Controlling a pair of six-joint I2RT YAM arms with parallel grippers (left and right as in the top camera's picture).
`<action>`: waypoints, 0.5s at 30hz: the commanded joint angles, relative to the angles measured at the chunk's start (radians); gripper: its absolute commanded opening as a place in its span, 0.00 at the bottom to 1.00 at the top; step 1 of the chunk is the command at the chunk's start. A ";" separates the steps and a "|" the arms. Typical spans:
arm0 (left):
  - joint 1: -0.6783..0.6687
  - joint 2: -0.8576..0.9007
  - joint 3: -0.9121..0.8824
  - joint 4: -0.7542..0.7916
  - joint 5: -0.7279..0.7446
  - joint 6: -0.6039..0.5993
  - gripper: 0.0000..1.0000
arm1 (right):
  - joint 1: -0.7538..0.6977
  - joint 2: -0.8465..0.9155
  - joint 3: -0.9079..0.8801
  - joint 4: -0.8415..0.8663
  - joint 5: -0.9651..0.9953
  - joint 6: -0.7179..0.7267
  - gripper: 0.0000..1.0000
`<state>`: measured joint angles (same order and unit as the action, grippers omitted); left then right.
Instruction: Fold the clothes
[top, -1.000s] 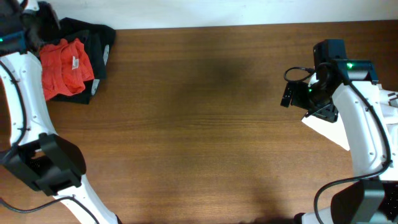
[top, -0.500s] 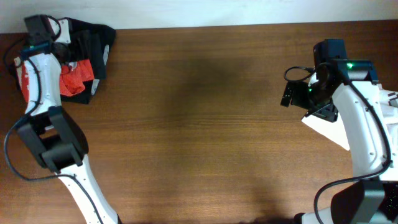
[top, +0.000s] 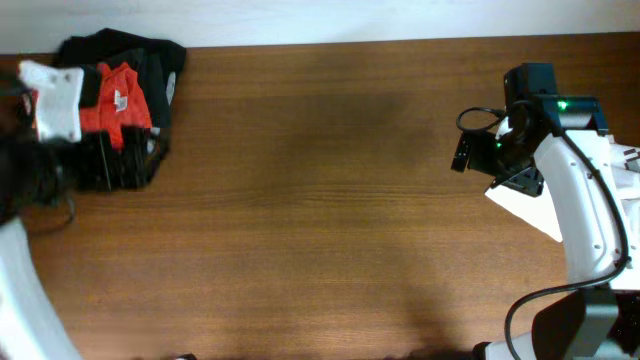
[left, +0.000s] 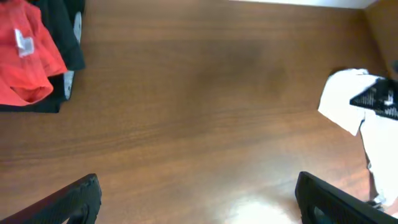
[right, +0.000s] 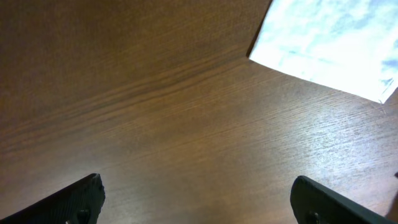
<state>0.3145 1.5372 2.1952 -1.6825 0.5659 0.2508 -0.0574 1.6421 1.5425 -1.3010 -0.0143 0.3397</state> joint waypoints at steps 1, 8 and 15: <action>0.000 -0.259 -0.116 -0.005 0.015 0.019 0.99 | -0.002 -0.001 0.007 -0.001 0.019 0.001 0.99; 0.000 -0.653 -0.323 -0.005 0.014 -0.018 0.99 | -0.002 -0.001 0.007 -0.001 0.019 0.001 0.99; -0.027 -0.797 -0.343 -0.005 0.079 -0.022 0.99 | -0.002 -0.001 0.007 -0.001 0.019 0.001 0.99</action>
<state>0.3122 0.7547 1.8755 -1.6882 0.5747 0.2424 -0.0574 1.6421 1.5425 -1.3018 -0.0143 0.3401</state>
